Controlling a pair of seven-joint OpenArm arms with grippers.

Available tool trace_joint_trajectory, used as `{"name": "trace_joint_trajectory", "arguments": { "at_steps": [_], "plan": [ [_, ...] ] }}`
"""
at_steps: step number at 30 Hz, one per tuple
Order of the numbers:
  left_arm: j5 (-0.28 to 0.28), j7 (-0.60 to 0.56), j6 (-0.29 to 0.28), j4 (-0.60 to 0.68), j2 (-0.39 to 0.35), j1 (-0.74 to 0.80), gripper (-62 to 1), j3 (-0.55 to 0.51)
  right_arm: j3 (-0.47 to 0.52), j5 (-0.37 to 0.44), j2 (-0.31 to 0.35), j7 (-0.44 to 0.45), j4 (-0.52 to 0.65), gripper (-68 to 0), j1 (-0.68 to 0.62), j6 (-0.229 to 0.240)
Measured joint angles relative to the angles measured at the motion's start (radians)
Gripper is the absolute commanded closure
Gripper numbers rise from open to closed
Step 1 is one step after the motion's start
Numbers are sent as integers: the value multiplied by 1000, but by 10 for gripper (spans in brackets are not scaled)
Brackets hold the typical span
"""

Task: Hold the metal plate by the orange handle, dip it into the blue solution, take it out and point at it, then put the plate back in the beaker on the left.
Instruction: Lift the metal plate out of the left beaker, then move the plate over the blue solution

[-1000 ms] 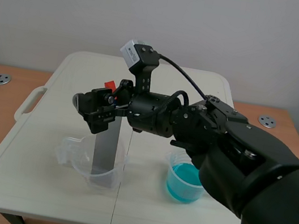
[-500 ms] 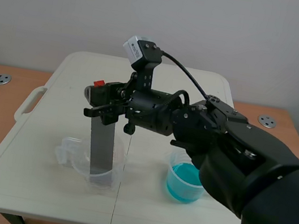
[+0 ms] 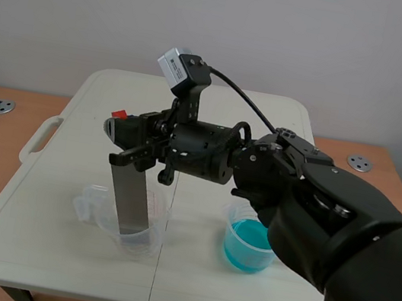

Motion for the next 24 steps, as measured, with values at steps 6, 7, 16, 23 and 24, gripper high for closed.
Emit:
{"name": "trace_joint_trajectory", "arguments": {
  "at_steps": [6, 7, 16, 23, 24],
  "plan": [
    [0, 0, 0, 0, 0, 0, -15, 0, 0, -1, 0, 0, 1, -11, 0, 37],
    [0, 0, 0, 0, 0, 0, -15, 0, 0, -2, 0, 0, 4, -11, -2, 37],
    [0, 0, 0, 0, 0, 0, -15, 0, 0, -11, 21, 0, 122, -11, -28, 34],
    [0, 0, 0, 0, 0, 0, -15, 0, 0, -11, 60, 0, 211, -11, -50, 34],
    [0, 0, 0, 0, 0, 0, -15, 0, 0, -11, 67, 0, 221, -11, -51, 33]
  ]
}}
